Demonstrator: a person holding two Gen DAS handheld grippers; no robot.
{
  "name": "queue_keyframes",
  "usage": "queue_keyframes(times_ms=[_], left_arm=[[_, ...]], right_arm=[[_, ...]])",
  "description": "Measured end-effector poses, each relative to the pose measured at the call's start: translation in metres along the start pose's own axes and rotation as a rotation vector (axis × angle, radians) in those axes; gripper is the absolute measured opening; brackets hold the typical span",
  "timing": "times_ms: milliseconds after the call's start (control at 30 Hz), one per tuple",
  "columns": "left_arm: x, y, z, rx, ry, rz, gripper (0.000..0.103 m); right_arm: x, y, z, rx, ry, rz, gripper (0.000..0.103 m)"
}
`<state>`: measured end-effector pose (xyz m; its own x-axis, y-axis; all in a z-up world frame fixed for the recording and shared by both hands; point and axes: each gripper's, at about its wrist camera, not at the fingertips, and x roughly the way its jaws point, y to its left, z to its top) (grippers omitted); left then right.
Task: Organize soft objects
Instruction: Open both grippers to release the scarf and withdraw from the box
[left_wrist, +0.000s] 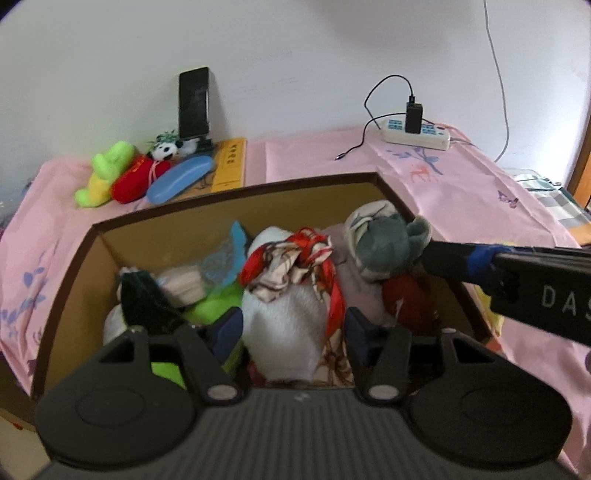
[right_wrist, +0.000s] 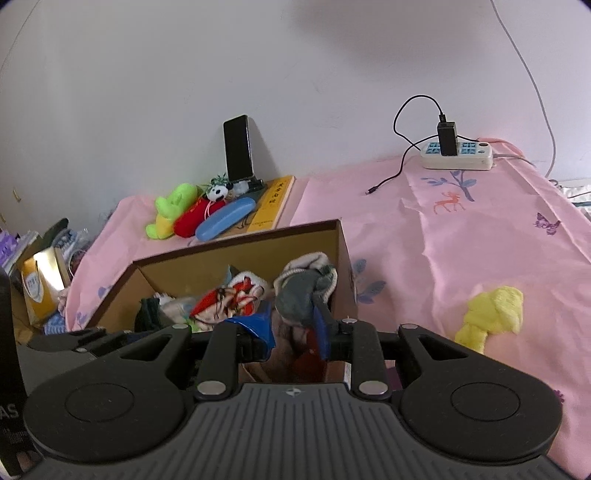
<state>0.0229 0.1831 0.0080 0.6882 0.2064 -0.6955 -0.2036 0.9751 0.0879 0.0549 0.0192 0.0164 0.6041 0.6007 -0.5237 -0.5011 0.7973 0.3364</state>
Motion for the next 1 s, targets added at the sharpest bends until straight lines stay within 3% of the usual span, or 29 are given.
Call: queue_keyframes(times_ms=[500, 1000], left_arm=[[-0.005, -0.009, -0.012, -0.002, 0.024, 0.046, 0.060], [-0.004, -0.005, -0.016, -0.027, 0.008, 0.041, 0.063]], right_arm=[[-0.010, -0.004, -0.016, -0.014, 0.022, -0.007, 0.008], [-0.006, -0.003, -0.021, -0.015, 0.031, -0.020, 0.010]])
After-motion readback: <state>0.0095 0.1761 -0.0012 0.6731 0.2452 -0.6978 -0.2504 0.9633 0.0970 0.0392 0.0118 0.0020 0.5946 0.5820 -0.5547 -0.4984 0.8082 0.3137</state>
